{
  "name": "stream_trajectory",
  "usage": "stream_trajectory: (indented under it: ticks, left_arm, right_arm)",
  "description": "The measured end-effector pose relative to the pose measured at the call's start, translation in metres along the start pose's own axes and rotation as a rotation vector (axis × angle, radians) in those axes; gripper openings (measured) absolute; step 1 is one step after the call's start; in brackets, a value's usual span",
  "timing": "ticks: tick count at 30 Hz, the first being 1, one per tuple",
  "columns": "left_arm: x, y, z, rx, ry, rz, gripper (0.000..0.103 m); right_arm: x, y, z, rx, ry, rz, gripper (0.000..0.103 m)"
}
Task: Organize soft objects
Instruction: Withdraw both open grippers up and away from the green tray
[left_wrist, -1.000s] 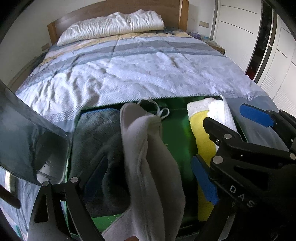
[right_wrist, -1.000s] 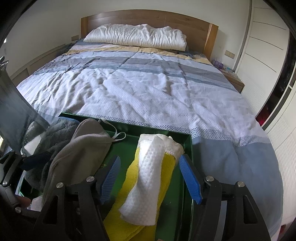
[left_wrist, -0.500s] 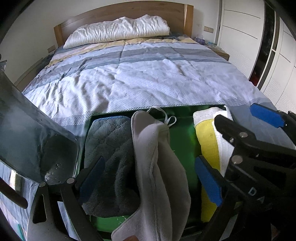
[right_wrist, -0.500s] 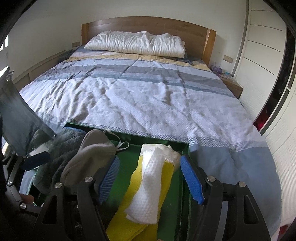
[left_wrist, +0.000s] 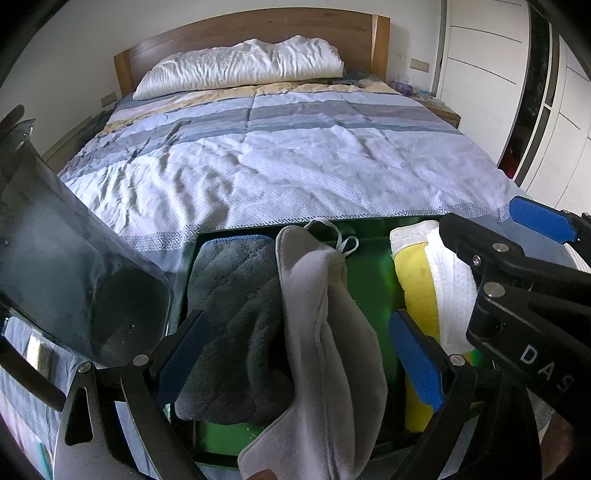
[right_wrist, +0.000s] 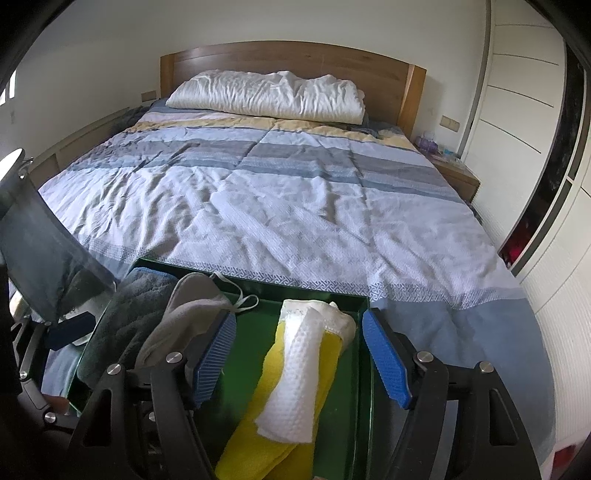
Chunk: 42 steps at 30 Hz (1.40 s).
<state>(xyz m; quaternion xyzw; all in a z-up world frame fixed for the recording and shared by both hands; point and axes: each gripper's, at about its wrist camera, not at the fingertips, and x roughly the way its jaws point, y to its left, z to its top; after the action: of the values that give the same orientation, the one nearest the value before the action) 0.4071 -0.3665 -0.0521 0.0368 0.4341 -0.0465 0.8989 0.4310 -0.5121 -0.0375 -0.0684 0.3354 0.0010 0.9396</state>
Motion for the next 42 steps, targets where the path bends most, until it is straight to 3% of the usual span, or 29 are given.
stream_trajectory:
  ticks: [20,27,38,42]
  left_arm:
    - [-0.035,0.007,-0.003,0.015,-0.019,-0.026,0.095]
    - [-0.052,0.011,-0.020,0.039,-0.024,-0.062,0.095]
    - [-0.111,0.058,-0.048,-0.038,-0.049,-0.240,0.095]
    - [-0.142,0.084,-0.051,-0.078,-0.081,-0.259,0.095]
  right_arm:
    - [-0.056,-0.007,0.001,0.034,-0.018,-0.047,0.072]
    - [-0.064,-0.004,-0.004,0.041,0.008,-0.057,0.072]
    - [-0.082,0.001,-0.010,0.067,0.036,-0.094,0.072]
    - [-0.099,0.008,-0.004,0.069,0.015,-0.098,0.072]
